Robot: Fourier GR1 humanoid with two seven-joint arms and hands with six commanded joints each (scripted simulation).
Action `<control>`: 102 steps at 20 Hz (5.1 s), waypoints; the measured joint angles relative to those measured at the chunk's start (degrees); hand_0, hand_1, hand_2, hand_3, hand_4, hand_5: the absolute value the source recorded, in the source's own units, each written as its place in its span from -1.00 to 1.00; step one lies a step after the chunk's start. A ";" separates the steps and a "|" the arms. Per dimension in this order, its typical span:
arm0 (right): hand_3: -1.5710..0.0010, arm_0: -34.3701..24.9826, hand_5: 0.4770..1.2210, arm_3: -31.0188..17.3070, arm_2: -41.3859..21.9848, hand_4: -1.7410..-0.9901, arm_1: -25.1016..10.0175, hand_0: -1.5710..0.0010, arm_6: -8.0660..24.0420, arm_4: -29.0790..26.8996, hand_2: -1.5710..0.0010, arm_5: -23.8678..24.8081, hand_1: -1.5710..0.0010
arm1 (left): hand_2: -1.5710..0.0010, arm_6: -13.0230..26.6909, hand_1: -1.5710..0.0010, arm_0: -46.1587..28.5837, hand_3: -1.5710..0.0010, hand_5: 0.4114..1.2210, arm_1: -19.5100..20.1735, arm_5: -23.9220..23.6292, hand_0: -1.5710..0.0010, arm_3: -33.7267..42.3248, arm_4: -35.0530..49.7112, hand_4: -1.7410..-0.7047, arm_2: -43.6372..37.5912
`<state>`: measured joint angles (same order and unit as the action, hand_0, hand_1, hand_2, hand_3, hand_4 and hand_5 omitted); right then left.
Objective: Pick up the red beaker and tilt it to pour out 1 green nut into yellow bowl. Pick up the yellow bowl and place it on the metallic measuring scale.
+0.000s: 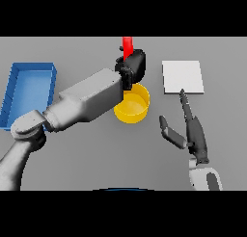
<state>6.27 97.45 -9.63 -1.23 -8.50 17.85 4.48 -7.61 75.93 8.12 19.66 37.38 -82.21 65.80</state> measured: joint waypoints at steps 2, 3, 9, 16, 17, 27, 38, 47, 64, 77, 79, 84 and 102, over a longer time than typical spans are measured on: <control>1.00 0.20 -0.44 -0.24 0.13 0.88 -0.36 1.00 -0.26 0.05 1.00 -0.11 1.00 | -1.00 -1.30 -1.00 2.27 -1.00 1.00 0.79 -3.21 -1.00 -1.28 1.08 -0.97 -2.38; 1.00 0.13 -0.45 -0.22 0.20 0.89 -0.41 1.00 -0.62 -0.14 1.00 -0.17 1.00 | -1.00 -1.75 -1.00 4.16 -1.00 1.00 1.32 -3.88 -1.00 -3.03 1.69 -0.97 -3.93; 1.00 -0.52 -0.46 -0.48 -0.01 0.95 -0.66 1.00 0.40 1.30 1.00 0.59 1.00 | -1.00 -2.30 -1.00 11.46 -0.55 1.00 5.52 -5.92 -1.00 -9.55 7.71 -0.97 -14.64; 1.00 -1.34 -0.48 -1.75 0.13 0.96 0.19 1.00 -0.50 -0.22 1.00 0.23 1.00 | -1.00 6.20 -1.00 14.12 -0.84 1.00 12.88 -6.44 -1.00 -19.83 23.17 -0.99 -35.80; 1.00 -1.54 -0.49 -1.21 0.03 0.96 0.46 1.00 -0.58 -0.23 1.00 0.46 1.00 | -1.00 8.19 -1.00 13.18 -0.85 1.00 14.44 -7.40 -1.00 -20.50 25.54 -1.00 -38.63; 1.00 -2.15 -0.53 -2.17 0.26 0.85 -0.12 1.00 0.27 -0.39 1.00 0.22 1.00 | -1.00 20.67 -1.00 -6.31 -0.86 1.00 25.75 -20.23 -1.00 -15.66 47.23 -1.00 -60.13; 1.00 -1.00 -0.55 -1.51 -0.81 0.92 -1.01 1.00 0.34 1.91 1.00 0.30 1.00 | -1.00 34.19 -1.00 -34.91 -0.84 1.00 21.79 -27.81 -1.00 14.22 60.12 -1.00 -67.40; 1.00 -1.54 -0.54 -2.58 0.03 0.94 -0.75 1.00 -0.93 0.23 1.00 -0.01 1.00 | -1.00 39.21 -1.00 -46.65 -0.98 0.67 17.21 -31.22 -1.00 27.48 62.47 -1.00 -68.51; 1.00 -1.41 -0.56 -1.66 0.27 0.93 -1.19 1.00 -0.61 0.20 1.00 0.11 1.00 | 0.78 37.43 0.79 -52.28 0.79 -0.40 20.26 -23.47 0.74 30.14 60.16 0.81 -64.02; 1.00 -19.42 -0.46 -6.75 -9.20 0.46 -18.32 1.00 4.86 15.57 1.00 -15.47 1.00 | 0.99 34.33 0.99 -51.27 0.99 -0.34 19.32 -25.28 0.99 30.79 59.37 0.95 -63.20; 1.00 -22.99 -0.47 -10.26 -12.22 0.42 -19.62 1.00 3.24 18.75 1.00 -17.42 1.00 | 0.99 34.03 0.99 -51.58 0.99 -0.31 19.72 -25.26 0.99 30.98 59.58 0.94 -63.50; 1.00 -32.19 -0.39 -14.86 -19.40 0.38 -23.56 1.00 -0.93 26.21 1.00 -22.63 1.00 | 1.00 34.28 1.00 -52.15 1.00 -0.28 19.93 -24.60 1.00 31.51 59.62 0.92 -63.18; 1.00 -47.12 -0.29 -32.43 -30.70 0.27 -17.73 1.00 -2.55 33.63 1.00 -31.24 1.00 | 1.00 33.90 1.00 -52.91 1.00 -0.29 21.03 -24.21 1.00 31.75 60.34 0.92 -64.06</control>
<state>-40.86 65.02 -40.33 -18.96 -11.06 51.48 -26.76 26.29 23.03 29.15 -4.55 69.13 -21.87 1.74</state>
